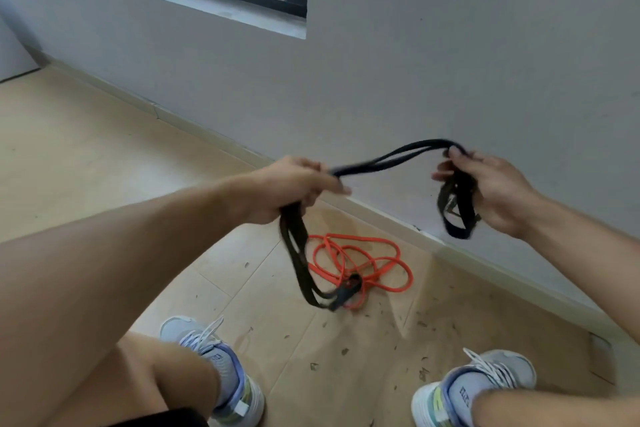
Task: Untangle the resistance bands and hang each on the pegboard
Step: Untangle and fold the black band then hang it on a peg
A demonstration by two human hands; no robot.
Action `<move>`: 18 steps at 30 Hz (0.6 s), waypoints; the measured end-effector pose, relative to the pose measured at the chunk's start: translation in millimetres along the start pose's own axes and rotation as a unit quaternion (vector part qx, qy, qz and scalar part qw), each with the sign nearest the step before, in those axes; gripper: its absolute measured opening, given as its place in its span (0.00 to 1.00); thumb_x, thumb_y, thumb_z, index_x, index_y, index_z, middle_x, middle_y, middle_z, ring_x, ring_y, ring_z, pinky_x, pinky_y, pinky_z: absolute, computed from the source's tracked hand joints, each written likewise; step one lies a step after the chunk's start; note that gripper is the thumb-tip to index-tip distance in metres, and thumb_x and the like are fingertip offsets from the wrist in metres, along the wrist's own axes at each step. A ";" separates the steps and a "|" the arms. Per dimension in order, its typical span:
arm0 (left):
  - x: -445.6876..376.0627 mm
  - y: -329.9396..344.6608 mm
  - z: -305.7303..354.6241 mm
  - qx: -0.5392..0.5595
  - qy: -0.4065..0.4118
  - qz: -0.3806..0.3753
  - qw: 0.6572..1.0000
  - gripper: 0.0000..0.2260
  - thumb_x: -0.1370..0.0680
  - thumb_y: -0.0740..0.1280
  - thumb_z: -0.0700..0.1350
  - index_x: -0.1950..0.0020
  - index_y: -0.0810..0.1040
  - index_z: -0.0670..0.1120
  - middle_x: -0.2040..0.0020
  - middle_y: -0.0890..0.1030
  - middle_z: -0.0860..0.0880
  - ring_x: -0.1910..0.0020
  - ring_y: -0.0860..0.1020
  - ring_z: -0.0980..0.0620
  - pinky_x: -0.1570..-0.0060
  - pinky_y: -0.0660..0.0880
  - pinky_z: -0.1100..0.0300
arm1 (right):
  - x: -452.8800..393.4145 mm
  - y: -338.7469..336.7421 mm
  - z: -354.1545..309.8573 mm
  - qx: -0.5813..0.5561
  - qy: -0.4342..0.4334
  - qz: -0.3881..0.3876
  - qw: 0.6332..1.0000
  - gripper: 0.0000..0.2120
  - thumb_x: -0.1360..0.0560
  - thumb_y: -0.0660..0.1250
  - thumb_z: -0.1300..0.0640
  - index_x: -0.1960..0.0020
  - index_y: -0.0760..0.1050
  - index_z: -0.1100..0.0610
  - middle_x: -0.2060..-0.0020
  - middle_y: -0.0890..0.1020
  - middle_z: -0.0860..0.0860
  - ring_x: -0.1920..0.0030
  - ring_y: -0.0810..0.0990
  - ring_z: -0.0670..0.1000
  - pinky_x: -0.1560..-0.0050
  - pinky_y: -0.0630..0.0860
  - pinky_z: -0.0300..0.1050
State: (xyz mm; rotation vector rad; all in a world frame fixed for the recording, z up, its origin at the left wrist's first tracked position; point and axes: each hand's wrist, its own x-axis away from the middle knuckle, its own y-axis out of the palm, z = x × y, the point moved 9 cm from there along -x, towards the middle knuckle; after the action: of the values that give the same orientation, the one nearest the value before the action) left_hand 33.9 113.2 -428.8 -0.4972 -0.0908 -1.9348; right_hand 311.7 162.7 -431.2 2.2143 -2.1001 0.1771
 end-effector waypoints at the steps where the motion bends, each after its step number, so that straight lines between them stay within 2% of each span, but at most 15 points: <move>1: 3.5 4.9 7.6 0.124 -0.011 -0.060 0.990 0.09 0.25 0.75 0.44 0.62 0.78 0.49 0.73 0.66 0.53 0.75 0.63 0.57 0.77 0.60 0.66 | 1.5 -0.6 12.0 0.024 0.035 -0.045 0.998 0.19 0.30 0.78 0.44 0.49 0.80 0.57 0.58 0.85 0.53 0.53 0.86 0.51 0.51 0.78 0.42; 2: 10.3 9.9 17.4 0.213 -0.014 -0.122 0.969 0.07 0.26 0.75 0.44 0.59 0.78 0.48 0.73 0.64 0.54 0.76 0.61 0.58 0.77 0.60 0.67 | 3.5 -2.2 24.0 0.059 0.062 -0.082 0.993 0.27 0.37 0.82 0.41 0.49 0.80 0.58 0.58 0.86 0.53 0.50 0.86 0.52 0.50 0.79 0.41; 3: 17.4 13.7 25.0 0.256 -0.008 -0.174 0.951 0.08 0.27 0.76 0.43 0.53 0.79 0.47 0.73 0.64 0.55 0.76 0.63 0.59 0.76 0.63 0.68 | 7.7 -1.6 32.9 0.089 0.082 -0.112 0.986 0.28 0.39 0.82 0.42 0.49 0.81 0.59 0.57 0.87 0.53 0.46 0.86 0.55 0.48 0.79 0.41; 5: 27.4 18.4 26.0 0.239 0.000 -0.221 0.945 0.18 0.29 0.78 0.41 0.41 0.80 0.45 0.69 0.67 0.53 0.75 0.70 0.58 0.70 0.76 0.63 | 13.8 -0.3 46.7 0.131 0.111 -0.141 0.975 0.16 0.29 0.76 0.50 0.49 0.80 0.60 0.55 0.87 0.55 0.39 0.84 0.60 0.41 0.78 0.47; 7: 25.7 13.9 8.6 0.146 -0.017 -0.180 0.973 0.20 0.27 0.74 0.38 0.35 0.80 0.46 0.67 0.67 0.50 0.74 0.71 0.56 0.65 0.79 0.59 | 12.6 -3.3 51.7 0.248 0.094 -0.133 0.955 0.08 0.24 0.74 0.54 0.49 0.82 0.57 0.52 0.87 0.54 0.39 0.84 0.60 0.36 0.77 0.52; 8: 22.9 9.9 0.0 0.099 -0.024 -0.144 0.984 0.19 0.25 0.72 0.38 0.34 0.81 0.46 0.66 0.66 0.50 0.73 0.69 0.55 0.65 0.76 0.59 | 12.7 -2.9 54.2 0.343 0.082 -0.146 0.924 0.07 0.24 0.76 0.52 0.48 0.84 0.53 0.52 0.88 0.51 0.41 0.84 0.57 0.35 0.76 0.52; 9: 20.4 7.4 -6.1 0.059 -0.026 -0.117 0.991 0.17 0.23 0.71 0.37 0.34 0.80 0.46 0.66 0.66 0.50 0.72 0.67 0.55 0.66 0.72 0.59 | 15.5 1.7 58.8 0.427 0.080 -0.169 0.885 0.09 0.25 0.77 0.49 0.47 0.84 0.50 0.50 0.87 0.48 0.41 0.84 0.53 0.35 0.75 0.51; 11: 18.0 10.6 -11.5 -0.018 -0.013 -0.107 0.994 0.13 0.20 0.69 0.37 0.36 0.81 0.46 0.67 0.67 0.50 0.71 0.65 0.54 0.65 0.67 0.58 | 25.9 19.1 67.1 0.510 0.085 -0.224 0.826 0.23 0.28 0.78 0.44 0.35 0.79 0.46 0.39 0.82 0.43 0.35 0.79 0.47 0.32 0.72 0.44; 12: 18.0 16.3 -12.5 -0.058 -0.003 -0.119 0.991 0.12 0.19 0.68 0.38 0.37 0.81 0.46 0.67 0.68 0.51 0.71 0.65 0.54 0.65 0.66 0.58 | 30.0 31.4 64.6 0.517 0.072 -0.237 0.819 0.31 0.29 0.79 0.42 0.28 0.74 0.44 0.34 0.79 0.42 0.32 0.75 0.44 0.30 0.69 0.43; 14: 19.2 31.0 -13.1 -0.123 0.010 -0.150 0.981 0.12 0.19 0.68 0.38 0.36 0.82 0.48 0.69 0.70 0.52 0.71 0.66 0.54 0.67 0.66 0.60 | 37.3 64.4 45.9 0.499 0.007 -0.247 0.831 0.38 0.29 0.79 0.42 0.23 0.67 0.41 0.30 0.75 0.39 0.29 0.71 0.40 0.28 0.66 0.41; 16: 18.7 40.3 -12.7 -0.145 0.010 -0.159 0.977 0.13 0.19 0.69 0.39 0.35 0.82 0.48 0.70 0.72 0.54 0.72 0.67 0.55 0.67 0.66 0.61 | 44.7 96.6 30.1 0.481 -0.041 -0.263 0.835 0.39 0.29 0.79 0.43 0.22 0.66 0.40 0.30 0.74 0.35 0.31 0.69 0.35 0.31 0.64 0.33; 18: 17.2 42.7 -11.7 -0.140 0.009 -0.154 0.978 0.12 0.19 0.69 0.39 0.36 0.81 0.45 0.71 0.72 0.55 0.73 0.67 0.55 0.68 0.66 0.61 | 53.6 121.8 21.4 0.468 -0.061 -0.282 0.835 0.34 0.29 0.79 0.45 0.26 0.70 0.40 0.33 0.76 0.33 0.35 0.72 0.32 0.37 0.65 0.28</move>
State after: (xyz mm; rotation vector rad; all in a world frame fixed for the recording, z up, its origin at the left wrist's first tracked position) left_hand 63.0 77.3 -439.9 -0.6840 0.1263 -2.2697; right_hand 193.4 100.1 -447.0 3.3160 -1.3909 1.2654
